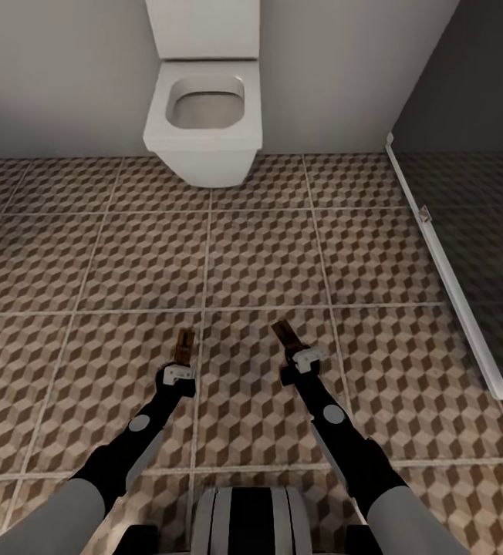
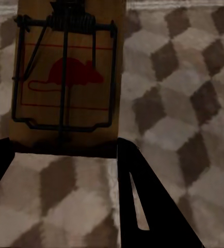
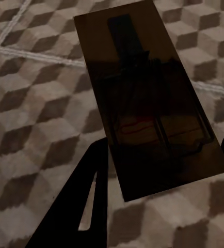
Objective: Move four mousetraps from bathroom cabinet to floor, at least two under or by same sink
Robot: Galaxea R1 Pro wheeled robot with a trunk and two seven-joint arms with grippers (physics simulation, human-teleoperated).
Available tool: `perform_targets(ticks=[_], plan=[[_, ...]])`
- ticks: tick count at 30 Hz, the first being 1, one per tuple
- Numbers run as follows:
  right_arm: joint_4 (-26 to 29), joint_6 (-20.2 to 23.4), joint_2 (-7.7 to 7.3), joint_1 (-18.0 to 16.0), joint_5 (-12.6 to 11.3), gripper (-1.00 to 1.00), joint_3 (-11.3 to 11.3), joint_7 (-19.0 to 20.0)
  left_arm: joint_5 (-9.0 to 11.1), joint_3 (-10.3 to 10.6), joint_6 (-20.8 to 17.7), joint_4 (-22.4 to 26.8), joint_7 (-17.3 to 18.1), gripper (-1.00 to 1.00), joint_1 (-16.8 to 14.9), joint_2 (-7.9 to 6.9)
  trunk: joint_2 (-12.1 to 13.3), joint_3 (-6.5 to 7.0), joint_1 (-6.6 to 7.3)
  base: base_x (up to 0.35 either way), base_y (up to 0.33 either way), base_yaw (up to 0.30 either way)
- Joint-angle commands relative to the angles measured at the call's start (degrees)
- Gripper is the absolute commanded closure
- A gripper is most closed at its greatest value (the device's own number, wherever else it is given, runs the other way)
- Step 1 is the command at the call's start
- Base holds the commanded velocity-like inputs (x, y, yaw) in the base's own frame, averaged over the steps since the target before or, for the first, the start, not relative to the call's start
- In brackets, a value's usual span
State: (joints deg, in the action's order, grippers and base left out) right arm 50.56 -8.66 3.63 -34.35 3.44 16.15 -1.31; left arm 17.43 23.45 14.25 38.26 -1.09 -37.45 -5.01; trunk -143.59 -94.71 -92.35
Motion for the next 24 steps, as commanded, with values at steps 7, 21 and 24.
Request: perform_targets(ticks=[7, 21, 24], plan=[[-0.06, -0.13, 0.06, -0.02, 0.26, 1.00, 0.02, -0.17, 0.42, 0.44, 0.08, -0.15, -0.31, 1.00, 0.09, -0.08, -0.01, -0.03, -0.02, 0.276, 0.173, 0.000], [-0.12, -0.04, 0.04, -0.02, 0.26, 1.00, 0.02, -0.18, 0.42, 0.45, -0.09, -0.45, -0.31, 1.00, 0.10, -0.08, -0.01, -0.03, -0.02, 0.303, 0.145, 0.000], [-0.14, -0.04, -0.01, -0.02, 0.26, 1.00, 0.02, -0.18, 0.42, 0.44, -0.10, -0.49, -0.31, 1.00, 0.10, -0.08, -0.01, -0.03, -0.02, 0.331, 0.015, 0.000]])
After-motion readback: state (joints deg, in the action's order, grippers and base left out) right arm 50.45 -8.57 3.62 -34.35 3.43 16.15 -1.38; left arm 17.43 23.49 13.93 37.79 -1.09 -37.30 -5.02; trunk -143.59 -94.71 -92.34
